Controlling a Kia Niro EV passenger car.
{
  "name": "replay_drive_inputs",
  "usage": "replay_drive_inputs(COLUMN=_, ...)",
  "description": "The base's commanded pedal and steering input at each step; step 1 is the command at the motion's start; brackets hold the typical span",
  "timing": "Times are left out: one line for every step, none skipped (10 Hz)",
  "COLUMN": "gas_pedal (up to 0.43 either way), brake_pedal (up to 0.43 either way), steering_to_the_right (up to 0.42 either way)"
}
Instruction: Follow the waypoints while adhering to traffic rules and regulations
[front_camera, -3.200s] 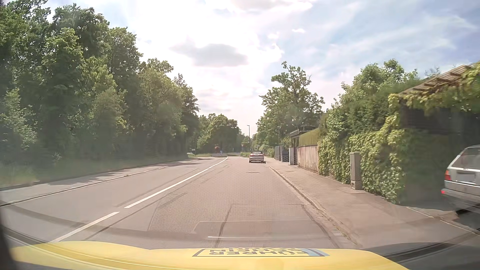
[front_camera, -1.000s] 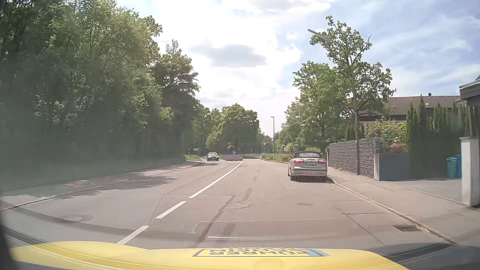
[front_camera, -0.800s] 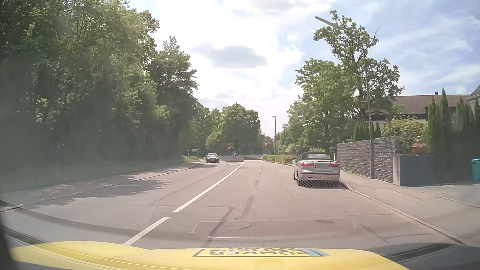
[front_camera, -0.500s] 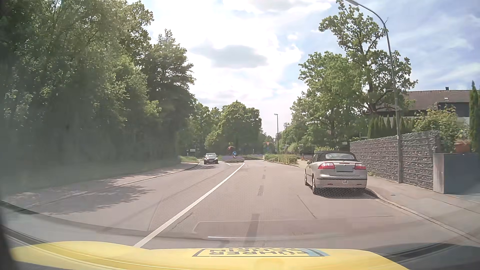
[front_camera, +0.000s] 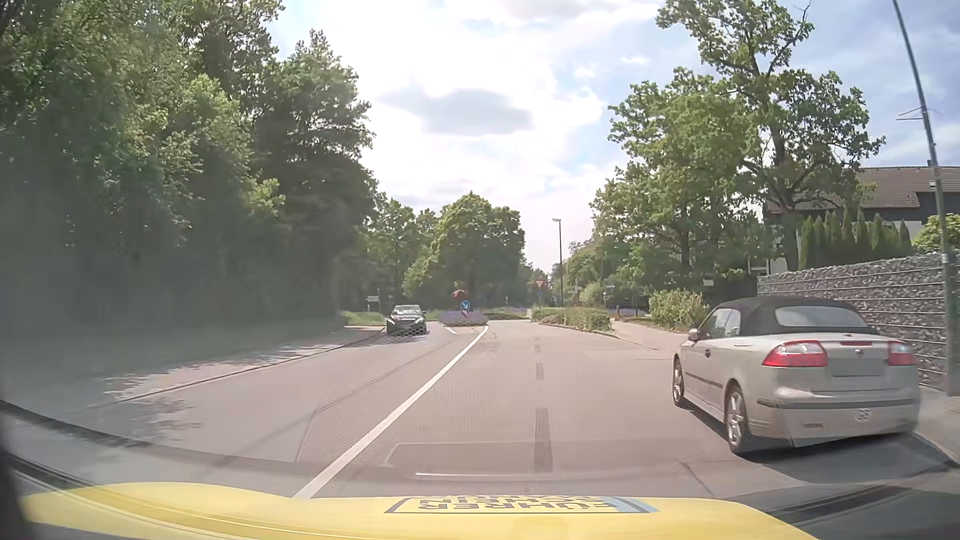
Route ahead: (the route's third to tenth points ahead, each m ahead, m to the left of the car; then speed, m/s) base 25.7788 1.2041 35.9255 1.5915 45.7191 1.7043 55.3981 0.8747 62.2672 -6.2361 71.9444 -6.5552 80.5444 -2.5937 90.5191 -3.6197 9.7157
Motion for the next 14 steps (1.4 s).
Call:
replay_drive_inputs(gas_pedal=0.047, brake_pedal=0.000, steering_to_the_right=0.020)
replay_drive_inputs(gas_pedal=0.039, brake_pedal=0.000, steering_to_the_right=0.022)
replay_drive_inputs(gas_pedal=0.008, brake_pedal=0.000, steering_to_the_right=0.025)
replay_drive_inputs(gas_pedal=0.000, brake_pedal=0.000, steering_to_the_right=0.029)
replay_drive_inputs(gas_pedal=0.000, brake_pedal=0.000, steering_to_the_right=0.029)
replay_drive_inputs(gas_pedal=0.000, brake_pedal=0.000, steering_to_the_right=0.028)
replay_drive_inputs(gas_pedal=0.000, brake_pedal=0.000, steering_to_the_right=0.028)
replay_drive_inputs(gas_pedal=0.000, brake_pedal=0.000, steering_to_the_right=0.028)
replay_drive_inputs(gas_pedal=0.000, brake_pedal=0.000, steering_to_the_right=0.027)
replay_drive_inputs(gas_pedal=0.000, brake_pedal=0.000, steering_to_the_right=0.027)
replay_drive_inputs(gas_pedal=0.000, brake_pedal=0.000, steering_to_the_right=0.026)
replay_drive_inputs(gas_pedal=0.000, brake_pedal=0.000, steering_to_the_right=0.025)
replay_drive_inputs(gas_pedal=0.000, brake_pedal=0.000, steering_to_the_right=0.024)
replay_drive_inputs(gas_pedal=0.000, brake_pedal=0.000, steering_to_the_right=0.023)
